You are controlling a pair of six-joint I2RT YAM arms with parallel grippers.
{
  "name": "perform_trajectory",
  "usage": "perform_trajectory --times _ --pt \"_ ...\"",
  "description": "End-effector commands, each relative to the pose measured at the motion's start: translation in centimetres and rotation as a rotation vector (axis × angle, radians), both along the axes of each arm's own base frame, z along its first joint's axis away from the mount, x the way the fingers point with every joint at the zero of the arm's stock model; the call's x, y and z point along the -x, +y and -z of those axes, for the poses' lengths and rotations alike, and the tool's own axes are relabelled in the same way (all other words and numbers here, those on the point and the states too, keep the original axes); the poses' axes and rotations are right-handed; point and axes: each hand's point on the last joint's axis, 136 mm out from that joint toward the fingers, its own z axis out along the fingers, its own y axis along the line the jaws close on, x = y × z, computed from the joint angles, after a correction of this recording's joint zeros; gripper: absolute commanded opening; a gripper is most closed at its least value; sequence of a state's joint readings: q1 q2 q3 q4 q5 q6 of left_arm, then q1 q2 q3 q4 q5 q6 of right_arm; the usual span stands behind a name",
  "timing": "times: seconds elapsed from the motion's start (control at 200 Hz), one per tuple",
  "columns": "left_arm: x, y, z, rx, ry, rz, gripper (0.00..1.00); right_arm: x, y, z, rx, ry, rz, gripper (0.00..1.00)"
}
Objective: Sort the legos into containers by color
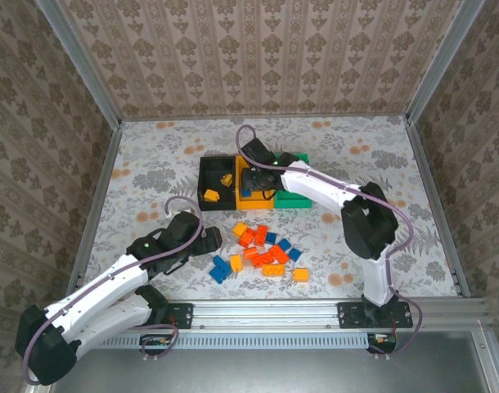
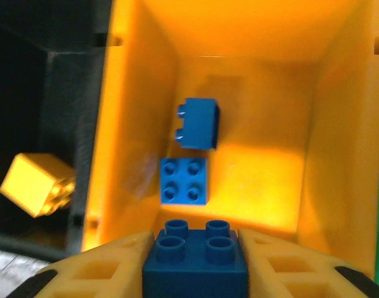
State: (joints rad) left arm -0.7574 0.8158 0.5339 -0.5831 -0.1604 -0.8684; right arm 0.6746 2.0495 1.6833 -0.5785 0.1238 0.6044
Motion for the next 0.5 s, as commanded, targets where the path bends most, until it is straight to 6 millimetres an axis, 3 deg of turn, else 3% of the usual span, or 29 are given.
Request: perform_trajectory --times 0.0,0.065,0.135,0.315,0.495 --pt "0.2 0.0 -0.2 0.001 0.005 0.020 1.00 -0.8 -0.6 -0.4 0.033 0.014 0.020 0.47" --pt "0.0 -0.4 -0.6 0.002 -0.004 0.038 1.00 -0.9 -0.2 -1.2 0.014 0.002 0.012 0.60" --pt "-0.5 -0.9 -1.2 -0.005 -0.020 0.066 1.00 -0.7 -0.1 -2.4 -0.007 -0.019 0.009 0.66" --pt "-2.2 -4.0 -2.0 -0.005 -0.035 0.181 0.96 1.2 -1.8 -5.1 -0.054 -0.065 0.030 0.68" --pt "-3.3 -7.9 -0.3 -0.089 0.013 0.321 0.91 4.4 -5.7 -4.9 -0.069 -0.057 0.087 0.69"
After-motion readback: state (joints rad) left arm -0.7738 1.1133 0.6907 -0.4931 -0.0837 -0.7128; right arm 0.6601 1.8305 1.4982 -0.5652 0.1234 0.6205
